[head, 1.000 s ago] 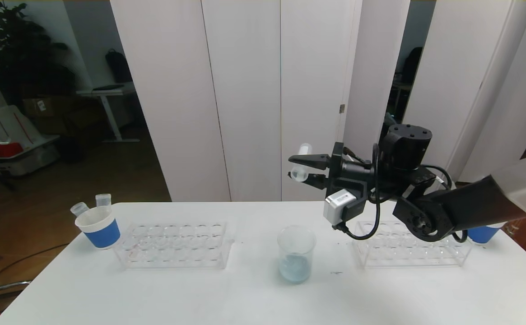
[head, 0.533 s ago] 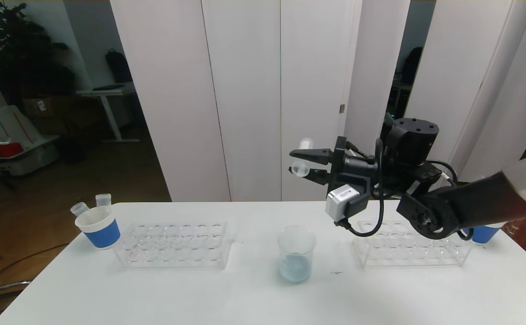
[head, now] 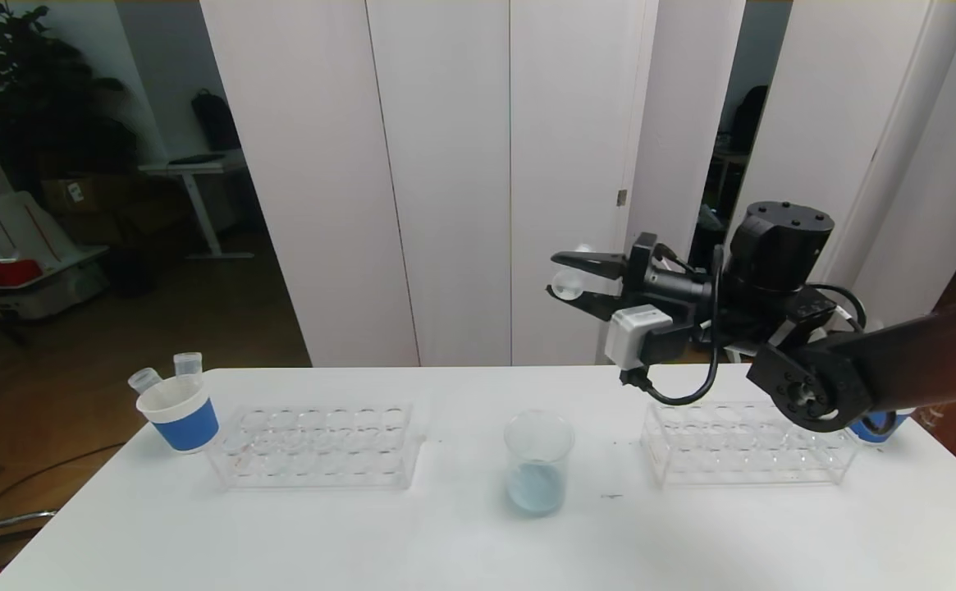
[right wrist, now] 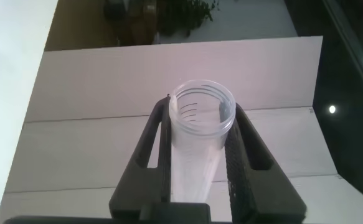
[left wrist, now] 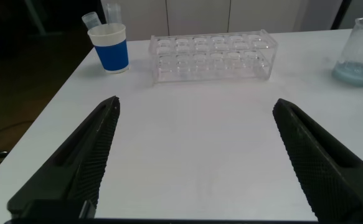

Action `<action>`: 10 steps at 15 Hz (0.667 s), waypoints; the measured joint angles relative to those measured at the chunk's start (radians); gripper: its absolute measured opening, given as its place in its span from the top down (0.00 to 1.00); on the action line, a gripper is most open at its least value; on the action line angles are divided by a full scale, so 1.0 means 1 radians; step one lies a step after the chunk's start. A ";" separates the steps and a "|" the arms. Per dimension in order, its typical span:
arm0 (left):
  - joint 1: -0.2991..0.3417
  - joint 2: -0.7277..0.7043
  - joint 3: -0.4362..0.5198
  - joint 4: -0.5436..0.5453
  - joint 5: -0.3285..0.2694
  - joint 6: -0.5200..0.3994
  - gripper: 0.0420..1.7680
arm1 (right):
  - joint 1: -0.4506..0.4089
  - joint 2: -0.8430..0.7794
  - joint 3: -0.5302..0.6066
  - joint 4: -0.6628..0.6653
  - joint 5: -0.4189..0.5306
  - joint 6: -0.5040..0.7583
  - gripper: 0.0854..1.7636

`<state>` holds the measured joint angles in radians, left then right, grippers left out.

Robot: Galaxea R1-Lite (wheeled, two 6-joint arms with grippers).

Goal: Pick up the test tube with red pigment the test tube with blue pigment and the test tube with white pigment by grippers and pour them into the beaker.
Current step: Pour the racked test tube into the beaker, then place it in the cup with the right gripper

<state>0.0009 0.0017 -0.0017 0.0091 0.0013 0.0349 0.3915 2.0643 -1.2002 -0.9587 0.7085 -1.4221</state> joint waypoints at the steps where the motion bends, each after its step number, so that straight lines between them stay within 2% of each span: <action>1: 0.000 0.000 0.000 0.000 0.000 0.000 0.01 | -0.004 -0.010 0.019 -0.001 -0.033 0.045 0.71; 4: 0.000 0.000 0.000 0.000 0.000 0.000 0.01 | -0.011 -0.050 0.097 -0.035 -0.164 0.244 0.71; 8: 0.000 0.000 0.000 0.000 0.000 0.000 0.01 | -0.008 -0.073 0.171 -0.191 -0.360 0.636 0.71; 10: 0.000 0.000 0.000 0.000 0.000 0.000 0.01 | -0.003 -0.075 0.206 -0.230 -0.437 0.777 0.71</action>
<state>0.0013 0.0017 -0.0017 0.0091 0.0013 0.0351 0.3887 1.9891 -0.9938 -1.1887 0.2717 -0.6447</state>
